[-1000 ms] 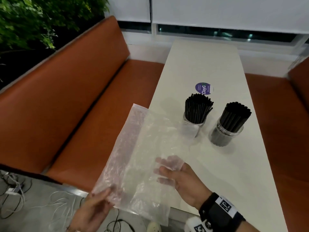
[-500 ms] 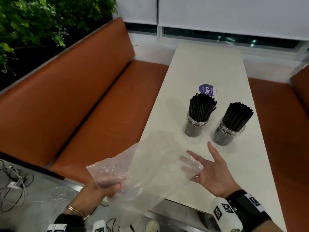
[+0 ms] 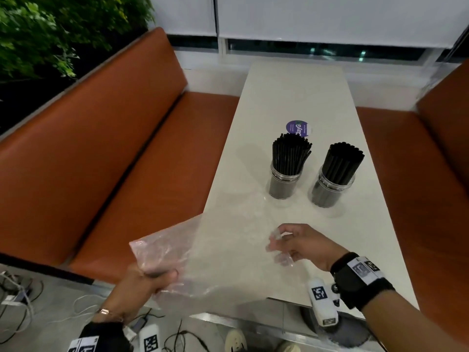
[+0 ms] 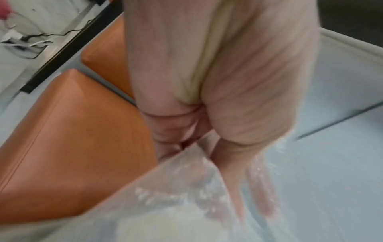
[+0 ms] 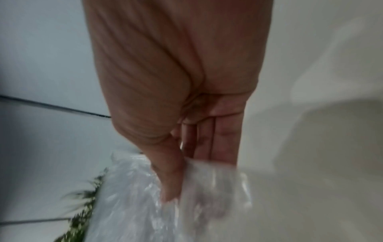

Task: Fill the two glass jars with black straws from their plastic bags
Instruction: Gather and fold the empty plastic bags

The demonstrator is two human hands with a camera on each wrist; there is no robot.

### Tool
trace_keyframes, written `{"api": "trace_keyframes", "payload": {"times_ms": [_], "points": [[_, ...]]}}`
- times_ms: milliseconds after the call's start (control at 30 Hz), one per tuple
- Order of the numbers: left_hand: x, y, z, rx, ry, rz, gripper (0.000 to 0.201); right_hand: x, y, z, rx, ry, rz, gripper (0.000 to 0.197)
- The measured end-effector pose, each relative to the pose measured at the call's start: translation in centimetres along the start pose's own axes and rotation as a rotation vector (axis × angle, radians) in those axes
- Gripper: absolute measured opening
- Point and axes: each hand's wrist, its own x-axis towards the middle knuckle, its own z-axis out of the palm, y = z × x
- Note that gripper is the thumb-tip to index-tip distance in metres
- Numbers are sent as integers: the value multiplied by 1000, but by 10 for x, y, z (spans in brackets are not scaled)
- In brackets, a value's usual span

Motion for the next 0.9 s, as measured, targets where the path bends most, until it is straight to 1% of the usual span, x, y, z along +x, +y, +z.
{"api": "trace_keyframes", "payload": {"times_ms": [67,100,167,200,233,267,300,333,367,400,433,467,500,567,600,667,700,733,800,833,867,900], "points": [[7,-10,0,-150,61,11,21,1,-2,-7,-8,-52,13,27],[9,-12,0,-201,79,16,22,2,-2,-9,-17,-86,26,30],[9,-15,0,-294,84,26,14,3,-3,-11,-10,-112,35,23],[7,-15,0,-327,86,43,15,3,-3,-11,3,-105,32,17],[6,-15,-2,-337,82,51,12,5,-2,-12,11,-87,16,14],[5,-16,-3,-346,63,54,10,5,0,-14,23,-62,-8,18],[7,-20,-7,-355,75,27,30,7,2,-16,29,-37,-27,28],[11,-26,-9,-394,84,4,46,8,2,-17,39,-16,-34,36],[11,-28,-11,-456,73,-17,50,9,2,-18,49,-8,-35,42],[11,-29,-12,-530,40,-28,42,10,1,-18,52,-10,-37,45],[11,-26,-12,-618,-3,-49,30,12,1,-18,49,-16,-40,46],[9,-24,-12,-725,-45,-65,26,11,-1,-17,30,-29,-44,47],[4,-19,-11,-829,-76,-74,29,13,-1,-18,7,-47,-45,47],[-5,-12,-6,-931,-80,-81,30,16,-4,-18,-47,-101,-35,44],[-9,-10,-3,-933,-103,-79,31,18,-5,-18,-82,-121,-21,43],[-10,-12,4,-853,-137,-101,36,24,-8,-19,-194,-140,-8,46],[-10,-17,6,-851,-161,-117,40,27,-9,-19,-251,-142,-7,50],[-9,-21,7,-871,-165,-159,61,30,-10,-19,-297,-147,-10,52],[-4,-32,6,-957,-160,-291,103,35,-12,-20,-358,-175,-13,53],[-3,-36,5,-999,-194,-345,115,38,-13,-21,-374,-188,-12,52],[-3,-41,4,-1009,-231,-368,119,40,-14,-21,-385,-201,-12,51],[-3,-41,4,-968,-266,-363,113,42,-15,-20,-397,-213,-6,51]]}}
